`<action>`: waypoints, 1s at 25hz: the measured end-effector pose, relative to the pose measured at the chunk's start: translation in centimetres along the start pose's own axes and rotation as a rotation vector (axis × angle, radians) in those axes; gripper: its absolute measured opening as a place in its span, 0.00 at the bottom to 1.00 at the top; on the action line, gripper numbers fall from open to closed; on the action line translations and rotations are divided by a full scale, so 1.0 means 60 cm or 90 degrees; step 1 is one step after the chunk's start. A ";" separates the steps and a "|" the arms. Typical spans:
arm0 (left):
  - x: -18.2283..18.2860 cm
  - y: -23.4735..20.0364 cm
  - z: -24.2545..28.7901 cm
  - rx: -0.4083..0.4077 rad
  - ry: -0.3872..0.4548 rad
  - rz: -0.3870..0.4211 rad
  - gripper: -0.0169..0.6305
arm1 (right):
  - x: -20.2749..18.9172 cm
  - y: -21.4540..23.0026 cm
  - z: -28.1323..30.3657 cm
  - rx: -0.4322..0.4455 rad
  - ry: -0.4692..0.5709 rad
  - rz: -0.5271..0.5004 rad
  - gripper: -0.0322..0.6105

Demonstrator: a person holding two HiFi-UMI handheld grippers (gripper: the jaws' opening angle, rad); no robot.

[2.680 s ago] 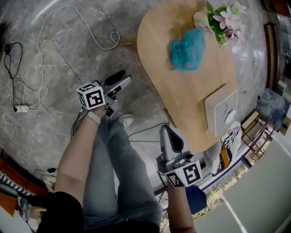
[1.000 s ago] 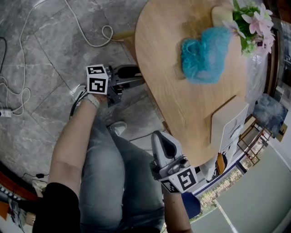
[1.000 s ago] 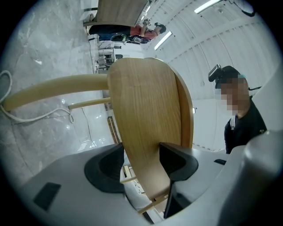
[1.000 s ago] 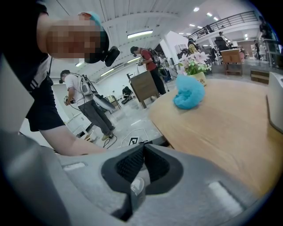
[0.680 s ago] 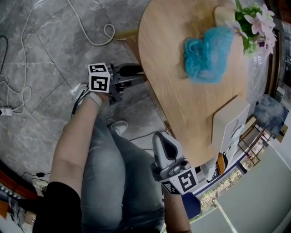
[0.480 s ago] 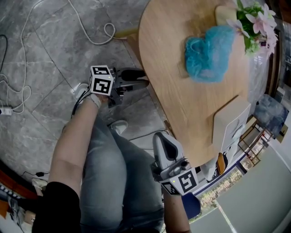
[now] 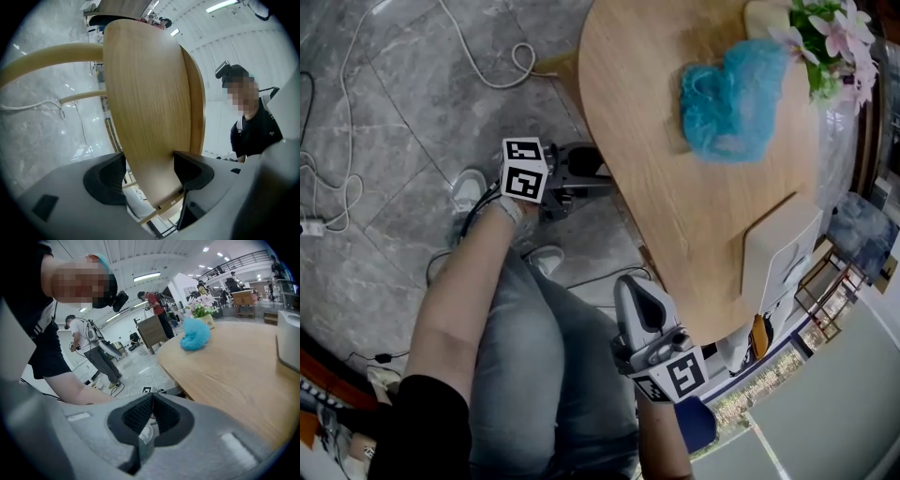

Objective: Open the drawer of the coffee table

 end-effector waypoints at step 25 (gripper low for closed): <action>-0.049 0.054 -0.136 0.039 -0.033 -0.020 0.45 | -0.008 -0.068 -0.004 0.014 0.002 0.029 0.05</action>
Point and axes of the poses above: the fingertips, and each gripper's own axes: z forward along the fingers, y to its right, x out of its top, the point moved 9 cm from there along -z, backward along the fingers, and after that the axes turned 9 degrees about x, right-handed, at the moved point
